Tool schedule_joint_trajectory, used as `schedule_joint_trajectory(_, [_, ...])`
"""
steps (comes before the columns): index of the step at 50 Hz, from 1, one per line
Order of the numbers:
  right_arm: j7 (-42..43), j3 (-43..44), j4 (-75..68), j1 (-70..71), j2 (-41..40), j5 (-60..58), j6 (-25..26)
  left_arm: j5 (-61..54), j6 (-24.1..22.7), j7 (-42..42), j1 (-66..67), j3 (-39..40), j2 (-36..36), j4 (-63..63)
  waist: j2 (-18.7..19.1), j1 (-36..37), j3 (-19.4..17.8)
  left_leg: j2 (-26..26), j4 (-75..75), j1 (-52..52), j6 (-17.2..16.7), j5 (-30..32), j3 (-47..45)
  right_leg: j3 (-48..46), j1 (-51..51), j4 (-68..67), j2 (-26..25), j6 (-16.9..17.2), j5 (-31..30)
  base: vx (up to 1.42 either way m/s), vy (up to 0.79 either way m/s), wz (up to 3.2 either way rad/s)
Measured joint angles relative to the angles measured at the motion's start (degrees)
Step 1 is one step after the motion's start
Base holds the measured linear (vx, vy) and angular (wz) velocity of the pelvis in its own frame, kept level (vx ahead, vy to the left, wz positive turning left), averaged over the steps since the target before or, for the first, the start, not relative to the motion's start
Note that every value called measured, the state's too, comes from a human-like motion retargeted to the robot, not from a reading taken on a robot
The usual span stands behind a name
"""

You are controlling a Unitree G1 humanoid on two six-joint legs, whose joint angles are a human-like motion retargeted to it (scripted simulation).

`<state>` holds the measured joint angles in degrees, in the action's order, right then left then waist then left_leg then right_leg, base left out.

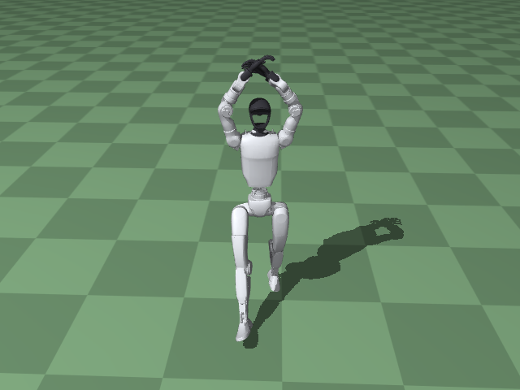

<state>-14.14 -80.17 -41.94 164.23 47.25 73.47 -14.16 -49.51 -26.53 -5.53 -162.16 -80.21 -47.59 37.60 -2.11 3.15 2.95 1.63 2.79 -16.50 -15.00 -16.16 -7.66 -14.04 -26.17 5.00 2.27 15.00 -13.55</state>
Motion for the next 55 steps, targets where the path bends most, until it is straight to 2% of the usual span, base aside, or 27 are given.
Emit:
schedule_joint_trajectory(3, [0.1, 0.0, -0.3, 0.5, 0.1, 0.3, 0.0, -0.3, 0.1, 0.3, -0.5, 0.0, 0.3, 0.2, -0.4, 0.7, 1.6, 0.1, 0.3, 0.0, 0.0, -0.4, -0.7, -2.0, 1.4, 0.0, 1.0, 0.0, 1.6, 0.52, -0.03, 0.20])
schedule_joint_trajectory(5, [0.0, 0.0, 0.4, 0.0, 0.3, -0.2, 0.1, -0.9, 0.3, 1.6, -0.1, 0.0, 0.5, 0.4, 0.1, -2.2, 2.0, -0.7, 1.8, -0.1, 0.0, -0.5, 2.6, -6.2, 5.3, 0.0, 2.9, 0.0, 3.1, 0.54, -0.13, 1.04])
schedule_joint_trajectory(10, [-0.6, 0.0, 0.5, -0.5, 0.5, -0.1, 0.7, 0.7, 0.1, 1.9, 1.0, 0.0, 0.3, 0.0, -0.9, 0.1, 3.5, -1.2, 5.2, -0.3, 0.0, 2.0, 3.1, -8.8, 8.2, 0.0, 1.9, 0.0, -0.5, 0.53, -0.30, 0.25])
schedule_joint_trajectory(13, [-1.0, 0.0, 0.6, -1.9, 0.9, 1.8, 1.2, 1.0, 0.7, 2.0, 2.5, 0.0, 0.5, -0.6, -1.1, 2.5, 4.3, -2.6, 9.9, -0.1, 0.1, 6.5, 3.2, -7.8, 10.6, 0.0, 0.8, 0.0, -2.2, 0.65, -0.32, -0.15])
schedule_joint_trajectory(17, [-1.7, 0.0, 0.7, -4.5, 2.1, 5.6, 1.9, 0.4, 2.6, 1.9, 4.1, 0.0, 1.1, -1.5, -1.3, 4.3, 4.9, -5.6, 24.6, 4.2, 0.7, 15.9, 2.0, -4.9, 16.5, -0.8, 0.2, 0.0, 1.8, 0.74, -0.20, -0.11])
schedule_joint_trajectory(20, [-2.3, 0.1, 0.7, -5.0, 3.1, 8.5, 2.3, 0.4, 3.9, 2.2, 4.0, 0.0, 1.8, -1.9, -1.3, 4.0, 5.3, -7.8, 41.0, 12.5, 5.2, 18.9, -1.7, -4.2, 18.6, -3.6, 1.8, 0.0, 5.9, 0.57, -0.02, 0.14])
schedule_joint_trajectory(23, [-3.1, 0.1, 0.7, -5.1, 3.7, 11.1, 3.0, 0.5, 4.5, 2.5, 3.5, 0.0, 2.3, -2.2, -1.5, 3.7, 5.9, -10.5, 52.1, 20.5, 9.2, 12.8, -5.6, -3.5, 19.1, -5.5, 1.9, 0.0, 8.8, 0.45, -0.13, -0.10])
schedule_joint_trajectory(25, [-3.7, 0.1, 0.8, -5.3, 4.0, 12.6, 3.5, 0.8, 4.6, 2.4, 3.3, 0.0, 2.4, -2.3, -1.6, 4.2, 6.1, -11.5, 55.1, 24.8, 10.2, 6.3, -7.6, -2.4, 19.3, -6.3, 1.2, 0.0, 10.2, 0.39, -0.21, -0.61])
schedule_joint_trajectory(27, [-4.2, 0.1, 0.8, -5.7, 4.0, 13.3, 3.8, 1.1, 4.4, 2.4, 3.6, 0.0, 2.3, -2.4, -1.8, 5.3, 6.5, -11.6, 53.2, 27.9, 9.4, 1.3, -9.1, -0.5, 19.6, -6.8, 0.1, 0.0, 11.3, 0.37, -0.22, -0.96])
schedule_joint_trajectory(30, [-4.2, 0.0, 1.0, -6.4, 3.6, 12.4, 3.6, 1.0, 3.7, 3.1, 4.5, 0.0, 1.7, -2.4, -2.4, 7.2, 6.7, -10.3, 42.8, 30.0, 7.4, -0.8, -11.0, 2.9, 20.5, -7.3, -1.0, 0.0, 12.5, 0.36, -0.18, -1.18])
schedule_joint_trajectory(32, [-3.4, 0.0, 1.2, -6.4, 3.1, 10.1, 2.6, 0.7, 2.9, 4.2, 5.1, 0.0, 1.2, -2.4, -2.7, 8.4, 6.6, -8.9, 30.7, 29.4, 6.1, 2.0, -12.1, 5.2, 21.5, -7.6, -1.3, 0.0, 13.3, 0.35, -0.14, -1.18])
schedule_joint_trajectory(36, [-1.6, 0.0, 1.5, -5.4, 2.4, 5.4, 0.2, 1.4, 1.5, 5.8, 5.1, 0.0, 0.7, -2.2, -1.4, 9.5, 5.9, -8.5, 6.3, 27.2, 3.3, 12.4, -12.7, 8.7, 24.3, -8.1, -4.0, 0.0, 14.9, 0.35, -0.08, -0.98])
schedule_joint_trajectory(40, [-0.4, 0.0, 1.3, -3.7, 1.8, 3.9, -0.7, 3.3, 1.6, 6.6, 3.9, 0.0, 1.6, -0.8, 1.3, 9.5, 4.4, -10.1, -7.8, 28.2, 0.1, 22.2, -13.4, 10.8, 27.8, -8.1, -7.3, 0.0, 15.8, 0.32, 0.01, -0.64])
schedule_joint_trajectory(48, [-1.0, 0.0, 2.3, -4.0, 2.5, 4.7, -1.4, 3.0, 1.8, 3.4, 2.8, 0.0, 1.2, -1.8, 3.0, 9.1, 3.7, -10.5, -7.8, 38.3, 0.0, 22.8, -19.8, 13.3, 32.4, -8.7, -7.0, 0.0, 17.4, 0.33, 0.18, -0.32])
schedule_joint_trajectory(55, [1.5, 0.0, 5.7, -5.6, 5.2, -3.5, -3.4, 4.1, 2.6, 1.0, 3.0, 0.0, -2.5, -4.5, 3.2, 9.4, 6.0, -10.2, -7.8, 36.4, 0.0, 20.2, -18.1, 18.1, 35.6, -10.7, -5.5, 0.0, 20.6, 0.47, 0.16, -0.60])
